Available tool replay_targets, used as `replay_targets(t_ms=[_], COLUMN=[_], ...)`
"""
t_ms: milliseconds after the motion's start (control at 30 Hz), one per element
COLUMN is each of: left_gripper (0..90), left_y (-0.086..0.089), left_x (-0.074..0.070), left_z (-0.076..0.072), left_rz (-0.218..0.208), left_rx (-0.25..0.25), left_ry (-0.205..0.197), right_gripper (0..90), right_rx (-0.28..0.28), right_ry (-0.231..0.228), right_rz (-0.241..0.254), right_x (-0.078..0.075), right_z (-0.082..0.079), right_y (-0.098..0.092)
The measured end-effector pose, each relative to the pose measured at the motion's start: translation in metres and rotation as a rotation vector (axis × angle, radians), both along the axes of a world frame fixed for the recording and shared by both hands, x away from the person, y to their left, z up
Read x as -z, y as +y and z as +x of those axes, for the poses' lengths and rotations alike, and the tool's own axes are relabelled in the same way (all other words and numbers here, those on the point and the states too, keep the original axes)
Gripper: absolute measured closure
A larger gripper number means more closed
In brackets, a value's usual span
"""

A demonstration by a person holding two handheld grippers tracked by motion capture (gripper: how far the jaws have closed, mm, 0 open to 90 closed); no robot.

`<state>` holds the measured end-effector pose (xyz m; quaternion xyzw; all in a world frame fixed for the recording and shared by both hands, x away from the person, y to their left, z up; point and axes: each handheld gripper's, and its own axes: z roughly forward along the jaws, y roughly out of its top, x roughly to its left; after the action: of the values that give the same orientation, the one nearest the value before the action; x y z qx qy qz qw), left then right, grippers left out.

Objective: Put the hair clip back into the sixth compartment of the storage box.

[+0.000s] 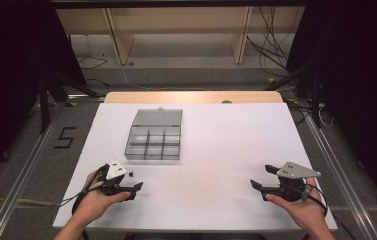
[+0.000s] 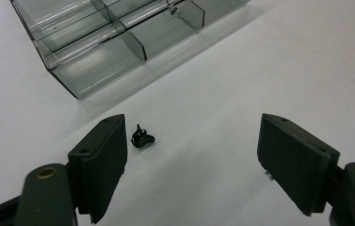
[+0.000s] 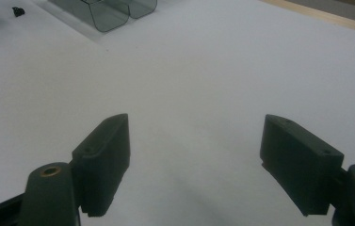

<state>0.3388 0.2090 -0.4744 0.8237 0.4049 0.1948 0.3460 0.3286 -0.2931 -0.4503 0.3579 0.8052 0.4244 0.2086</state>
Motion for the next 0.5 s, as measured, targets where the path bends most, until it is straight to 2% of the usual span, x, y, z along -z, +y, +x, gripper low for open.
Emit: replay_targets(t_ms=[500], left_gripper=[28.3], left_y=[0.0068], left_x=[0.0028], left_z=[0.0022], left_rz=[0.015], left_rx=[-0.023], left_ry=[-0.006], right_gripper=[25.7], right_rx=[0.006], right_ry=[0.007], right_rz=[-0.004], right_x=[-0.0002], right_z=[0.0008], right_y=[0.0015])
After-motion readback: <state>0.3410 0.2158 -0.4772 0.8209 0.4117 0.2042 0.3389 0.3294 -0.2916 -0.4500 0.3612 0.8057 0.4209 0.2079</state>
